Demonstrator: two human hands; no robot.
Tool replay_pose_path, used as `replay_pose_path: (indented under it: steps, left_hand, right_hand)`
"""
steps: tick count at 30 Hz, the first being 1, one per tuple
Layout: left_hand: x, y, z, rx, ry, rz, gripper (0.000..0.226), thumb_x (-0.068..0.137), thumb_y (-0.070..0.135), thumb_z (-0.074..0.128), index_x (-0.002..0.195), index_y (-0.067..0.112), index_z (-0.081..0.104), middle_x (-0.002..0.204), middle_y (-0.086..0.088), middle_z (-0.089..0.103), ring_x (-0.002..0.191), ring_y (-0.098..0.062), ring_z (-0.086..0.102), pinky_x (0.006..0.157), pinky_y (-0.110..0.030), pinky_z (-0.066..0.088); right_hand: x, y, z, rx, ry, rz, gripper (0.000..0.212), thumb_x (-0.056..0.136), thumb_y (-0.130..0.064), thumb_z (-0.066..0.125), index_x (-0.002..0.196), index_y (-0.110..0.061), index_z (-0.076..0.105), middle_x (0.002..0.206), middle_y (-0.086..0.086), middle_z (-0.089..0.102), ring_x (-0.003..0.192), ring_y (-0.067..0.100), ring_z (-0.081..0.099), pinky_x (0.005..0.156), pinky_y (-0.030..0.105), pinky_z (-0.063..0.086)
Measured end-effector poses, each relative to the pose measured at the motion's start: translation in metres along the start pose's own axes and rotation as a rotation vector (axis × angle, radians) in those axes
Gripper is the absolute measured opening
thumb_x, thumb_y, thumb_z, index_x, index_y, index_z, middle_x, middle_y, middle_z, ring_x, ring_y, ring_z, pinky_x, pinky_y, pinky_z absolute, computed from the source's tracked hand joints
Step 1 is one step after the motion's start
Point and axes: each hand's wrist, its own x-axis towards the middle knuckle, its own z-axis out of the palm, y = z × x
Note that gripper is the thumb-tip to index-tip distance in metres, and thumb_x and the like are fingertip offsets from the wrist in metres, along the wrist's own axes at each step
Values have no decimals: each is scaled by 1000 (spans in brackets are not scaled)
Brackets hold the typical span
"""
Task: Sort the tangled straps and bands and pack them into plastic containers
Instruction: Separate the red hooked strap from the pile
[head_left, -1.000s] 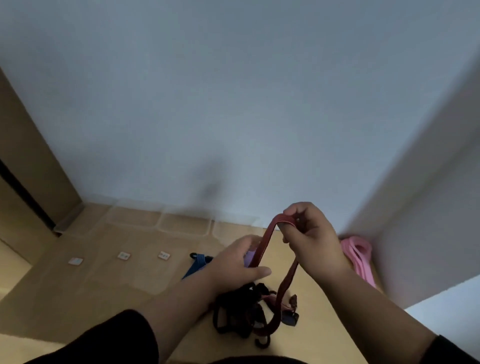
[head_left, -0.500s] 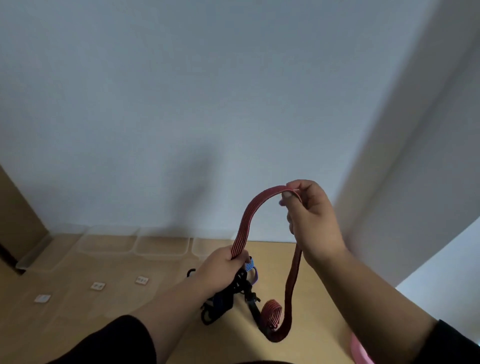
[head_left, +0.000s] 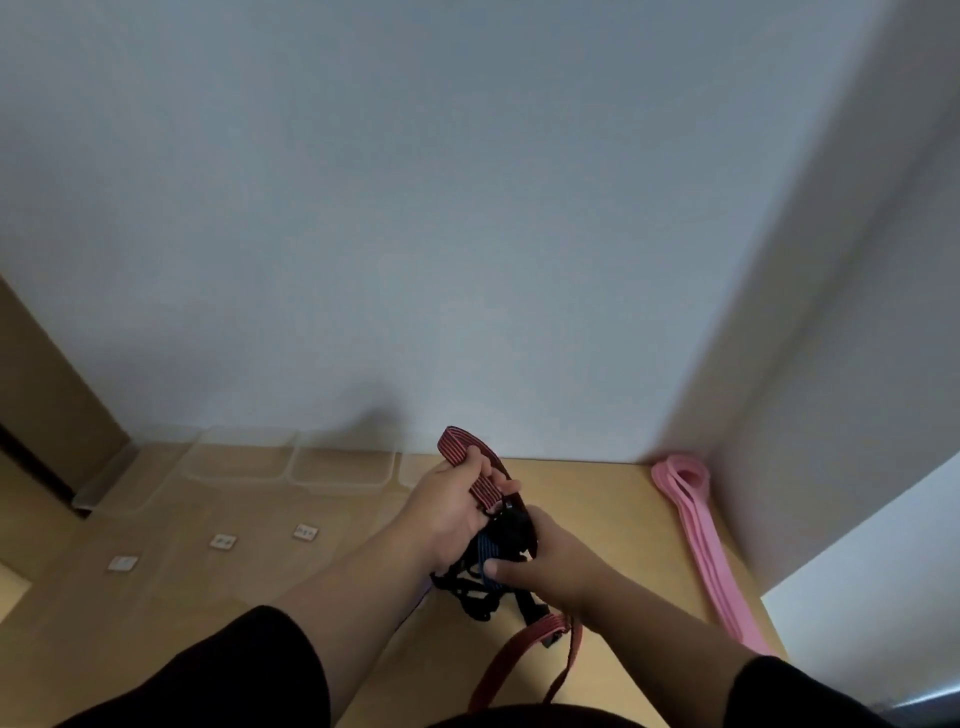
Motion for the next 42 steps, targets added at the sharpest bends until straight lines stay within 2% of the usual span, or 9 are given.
replay_pose_path:
  steps: [5,8,12,17,23,29,35,39,42]
  left_hand:
    - [-1,-6,-12,235,-32,0,14,101,0,50,91,10,48,81,-9,61,97,-32,70,99,-56,48]
    - [-2,-6,-27,479,-60,14,39,81,-23,49,86,14,41,88,-8,58,95,-24,70,88,-44,51]
    - [-5,-3,-32,1026,-30,61,24,76,-1,65,83,18,51,98,-5,70,95,-21,67,88,-44,57]
    - [2,-3,-29,1238,74,165,27,86,11,69,105,23,53,90,6,64,83,-7,60,63,-20,43]
    - [12,-7,-24,898,185,251,19,80,14,77,95,22,68,85,3,73,83,-13,70,79,-36,58]
    - [16,-11,-18,657,173,277,8,84,9,73,87,16,75,84,-5,76,80,-28,73,65,-52,61]
    - [14,-9,-9,185,138,134,9,89,-15,59,93,-10,66,90,-27,72,85,-36,74,73,-43,61]
    - [14,-8,-11,284,98,197,44,87,-13,63,61,22,67,85,-20,75,86,-34,74,76,-42,59]
    - [15,-14,-19,396,128,185,30,86,-2,72,80,27,67,83,-6,76,83,-27,71,72,-37,57]
  right_hand:
    - [13,9,5,-180,112,21,16,87,-26,61,100,-24,70,92,-1,73,87,17,70,85,45,58]
    - [14,12,4,-9,172,81,22,93,-17,55,102,-24,73,91,1,75,86,19,71,80,40,61]
    - [14,6,0,216,202,51,25,97,-11,51,106,-23,71,94,0,75,82,12,72,66,26,59]
    - [7,4,-7,479,96,51,25,100,-2,48,115,-13,65,83,6,64,52,0,59,46,16,42]
    - [9,6,-11,403,38,4,15,98,-1,50,101,-7,64,79,16,67,46,8,52,43,17,35]
    - [16,11,-12,479,108,82,25,104,-15,49,125,-27,56,70,11,65,48,9,58,43,19,41]
    - [23,15,-13,531,116,116,20,100,-9,51,114,-15,64,73,9,64,60,19,58,55,27,43]
    - [28,12,-7,648,220,25,22,99,-2,53,107,-10,71,94,8,77,86,26,74,70,32,58]
    - [29,8,-4,610,263,10,22,100,-1,51,103,-12,69,90,4,76,77,14,74,62,22,56]
